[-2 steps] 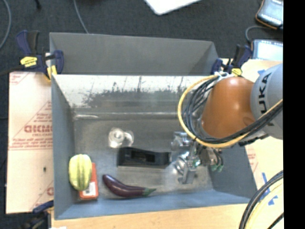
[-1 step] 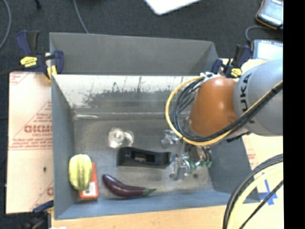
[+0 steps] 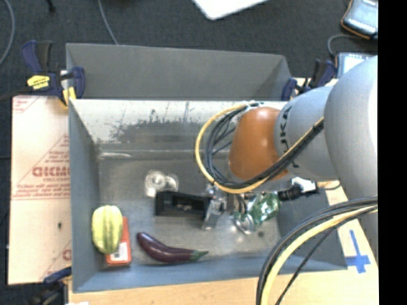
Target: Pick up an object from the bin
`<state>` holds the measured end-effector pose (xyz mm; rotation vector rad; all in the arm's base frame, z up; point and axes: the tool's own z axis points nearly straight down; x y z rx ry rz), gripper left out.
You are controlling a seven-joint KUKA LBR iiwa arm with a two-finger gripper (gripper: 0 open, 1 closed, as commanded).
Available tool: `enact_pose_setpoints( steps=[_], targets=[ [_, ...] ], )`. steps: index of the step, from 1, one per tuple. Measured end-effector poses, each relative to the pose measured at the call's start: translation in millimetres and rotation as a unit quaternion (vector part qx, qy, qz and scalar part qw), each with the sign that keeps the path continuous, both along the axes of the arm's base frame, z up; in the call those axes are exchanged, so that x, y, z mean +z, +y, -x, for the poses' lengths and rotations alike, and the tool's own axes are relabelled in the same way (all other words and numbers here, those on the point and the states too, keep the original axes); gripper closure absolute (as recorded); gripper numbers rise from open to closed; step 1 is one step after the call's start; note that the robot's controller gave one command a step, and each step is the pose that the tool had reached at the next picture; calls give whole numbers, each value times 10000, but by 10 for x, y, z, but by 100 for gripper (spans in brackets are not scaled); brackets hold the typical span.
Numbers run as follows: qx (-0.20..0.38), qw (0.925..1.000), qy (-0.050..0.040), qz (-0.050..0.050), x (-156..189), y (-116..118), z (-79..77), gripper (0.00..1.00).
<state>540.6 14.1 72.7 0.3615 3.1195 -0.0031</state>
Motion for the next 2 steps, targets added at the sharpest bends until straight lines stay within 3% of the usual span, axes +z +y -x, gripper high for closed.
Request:
enact_pose_setpoints(
  steps=[2],
  targets=[
    [-10, 10000, 5, 0, 27, -1, 6, 100]
  ],
)
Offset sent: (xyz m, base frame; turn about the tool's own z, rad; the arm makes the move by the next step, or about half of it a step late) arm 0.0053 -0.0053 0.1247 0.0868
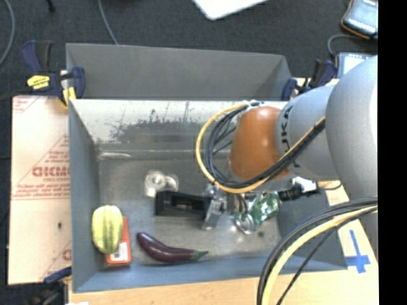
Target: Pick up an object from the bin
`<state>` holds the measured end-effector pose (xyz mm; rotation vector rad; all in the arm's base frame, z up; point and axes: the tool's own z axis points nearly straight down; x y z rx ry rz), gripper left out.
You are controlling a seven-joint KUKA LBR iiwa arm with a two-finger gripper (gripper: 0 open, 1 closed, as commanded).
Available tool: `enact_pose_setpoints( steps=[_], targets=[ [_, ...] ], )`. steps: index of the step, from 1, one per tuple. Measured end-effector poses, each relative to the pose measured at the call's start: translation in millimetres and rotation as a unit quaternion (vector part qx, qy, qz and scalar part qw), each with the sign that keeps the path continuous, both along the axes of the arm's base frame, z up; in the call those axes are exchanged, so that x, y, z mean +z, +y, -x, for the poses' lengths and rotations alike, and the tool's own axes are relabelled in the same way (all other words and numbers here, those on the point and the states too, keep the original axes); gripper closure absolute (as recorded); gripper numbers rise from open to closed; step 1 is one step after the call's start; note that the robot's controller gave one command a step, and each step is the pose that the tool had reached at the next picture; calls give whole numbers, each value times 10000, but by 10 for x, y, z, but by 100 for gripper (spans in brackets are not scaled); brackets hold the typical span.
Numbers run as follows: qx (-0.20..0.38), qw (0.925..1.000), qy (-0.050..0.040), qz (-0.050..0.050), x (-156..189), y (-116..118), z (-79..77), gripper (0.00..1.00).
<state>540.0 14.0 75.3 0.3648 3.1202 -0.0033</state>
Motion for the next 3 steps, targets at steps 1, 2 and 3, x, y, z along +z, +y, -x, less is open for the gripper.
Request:
enact_pose_setpoints(
  steps=[1, 2, 3],
  targets=[
    [721, 9974, -2, 11, 509, -352, 79, 100],
    [724, 9974, -2, 12, 509, -352, 79, 100],
    [759, 9971, 56, 5, 903, -343, 109, 100]
  ],
)
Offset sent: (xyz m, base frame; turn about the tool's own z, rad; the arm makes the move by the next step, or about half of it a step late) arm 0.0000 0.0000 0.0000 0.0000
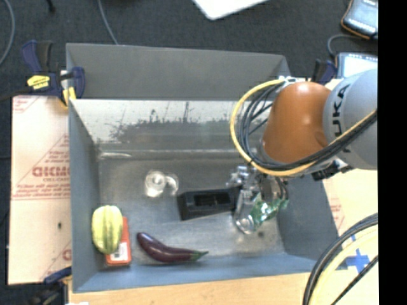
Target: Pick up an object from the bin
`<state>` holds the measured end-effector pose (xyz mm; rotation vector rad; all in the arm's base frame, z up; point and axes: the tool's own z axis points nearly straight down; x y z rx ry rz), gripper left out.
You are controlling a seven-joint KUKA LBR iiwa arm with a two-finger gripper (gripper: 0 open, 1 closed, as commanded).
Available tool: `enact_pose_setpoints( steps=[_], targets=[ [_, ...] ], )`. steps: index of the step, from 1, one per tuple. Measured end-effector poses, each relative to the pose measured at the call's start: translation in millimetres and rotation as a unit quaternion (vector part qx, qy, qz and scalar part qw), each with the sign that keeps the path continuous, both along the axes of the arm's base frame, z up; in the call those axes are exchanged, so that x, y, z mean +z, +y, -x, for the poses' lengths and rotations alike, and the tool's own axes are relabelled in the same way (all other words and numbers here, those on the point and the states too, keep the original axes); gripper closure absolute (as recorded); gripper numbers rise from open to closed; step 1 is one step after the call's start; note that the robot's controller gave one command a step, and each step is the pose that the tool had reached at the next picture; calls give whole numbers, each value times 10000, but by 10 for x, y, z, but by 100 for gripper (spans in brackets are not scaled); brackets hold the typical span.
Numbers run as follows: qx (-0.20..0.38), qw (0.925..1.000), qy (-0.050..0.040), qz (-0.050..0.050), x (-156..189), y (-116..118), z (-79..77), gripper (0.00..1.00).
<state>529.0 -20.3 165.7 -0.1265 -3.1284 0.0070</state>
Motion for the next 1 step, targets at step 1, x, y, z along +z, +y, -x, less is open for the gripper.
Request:
enact_pose_setpoints(
  steps=[1],
  targets=[
    [355, 9993, -98, 19, 1993, -172, -255, 100]
  ],
)
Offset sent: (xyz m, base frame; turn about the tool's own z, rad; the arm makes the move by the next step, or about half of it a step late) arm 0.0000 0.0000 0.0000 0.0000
